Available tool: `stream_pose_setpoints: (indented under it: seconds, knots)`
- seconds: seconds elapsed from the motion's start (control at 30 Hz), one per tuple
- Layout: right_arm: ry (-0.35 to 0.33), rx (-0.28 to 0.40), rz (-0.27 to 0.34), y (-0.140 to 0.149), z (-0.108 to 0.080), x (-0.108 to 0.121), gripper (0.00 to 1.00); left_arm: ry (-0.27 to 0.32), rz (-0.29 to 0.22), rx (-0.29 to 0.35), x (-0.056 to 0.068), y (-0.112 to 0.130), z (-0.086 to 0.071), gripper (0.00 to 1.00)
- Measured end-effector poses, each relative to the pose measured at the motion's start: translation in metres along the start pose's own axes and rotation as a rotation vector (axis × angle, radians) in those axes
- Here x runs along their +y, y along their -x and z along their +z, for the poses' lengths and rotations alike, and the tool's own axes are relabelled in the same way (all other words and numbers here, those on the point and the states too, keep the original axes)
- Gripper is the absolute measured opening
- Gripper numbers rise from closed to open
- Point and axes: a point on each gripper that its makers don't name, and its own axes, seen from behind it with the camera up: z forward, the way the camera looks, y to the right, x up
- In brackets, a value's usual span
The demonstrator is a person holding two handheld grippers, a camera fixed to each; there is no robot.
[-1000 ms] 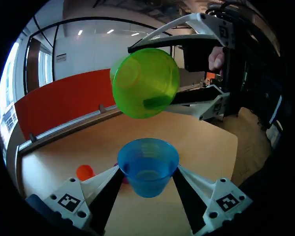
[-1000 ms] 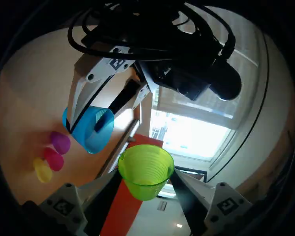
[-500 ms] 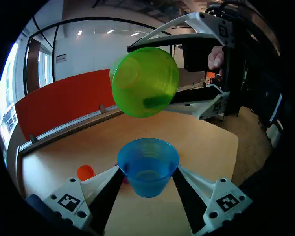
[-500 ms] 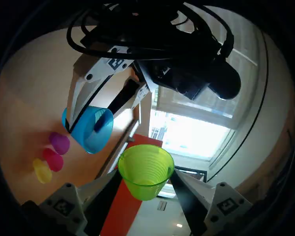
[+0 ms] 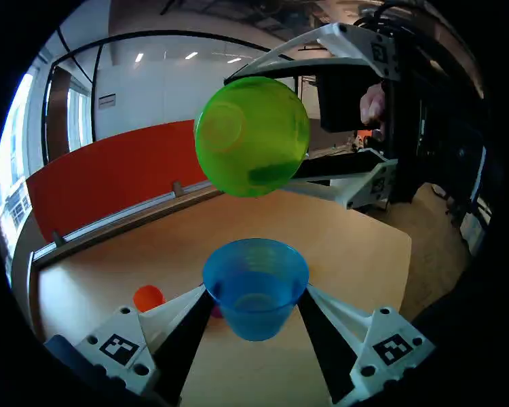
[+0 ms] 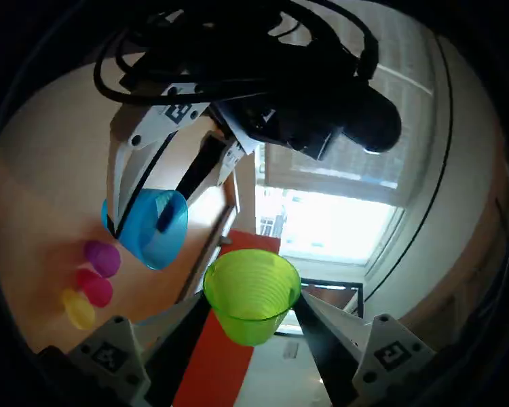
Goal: Pour water
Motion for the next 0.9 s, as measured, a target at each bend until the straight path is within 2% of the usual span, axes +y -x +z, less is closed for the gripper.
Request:
stream_pose_setpoints:
  seconds: [0.07, 0.17, 0.27, 0.37, 0.47, 0.57, 0.9]
  knots:
    - [0.008, 0.017, 0.068, -0.038, -0.022, -0.002, 0.89, -0.003, -0.001, 0.002, -0.001, 0.000, -0.001, 0.83]
    - [0.010, 0.001, 0.197, -0.074, -0.059, -0.007, 0.89, -0.006, -0.001, 0.002, -0.002, 0.000, -0.001, 0.83]
    - [0.009, -0.014, 0.329, -0.100, -0.092, -0.014, 0.88, -0.011, 0.001, 0.003, -0.003, 0.000, -0.002, 0.83]
    - [0.006, -0.023, 0.446, -0.115, -0.116, -0.021, 0.88, -0.015, 0.001, 0.006, -0.004, 0.000, -0.002, 0.83]
    - [0.011, -0.032, 0.539, -0.123, -0.131, -0.026, 0.89, -0.018, -0.002, 0.009, -0.005, -0.001, -0.002, 0.83]
    - [0.022, -0.044, 0.601, -0.124, -0.139, -0.027, 0.89, -0.024, -0.004, 0.012, -0.007, -0.002, -0.003, 0.83]
    - [0.026, -0.074, 0.813, -0.112, -0.145, -0.043, 0.89, -0.039, -0.004, 0.017, -0.011, -0.003, -0.006, 0.83]
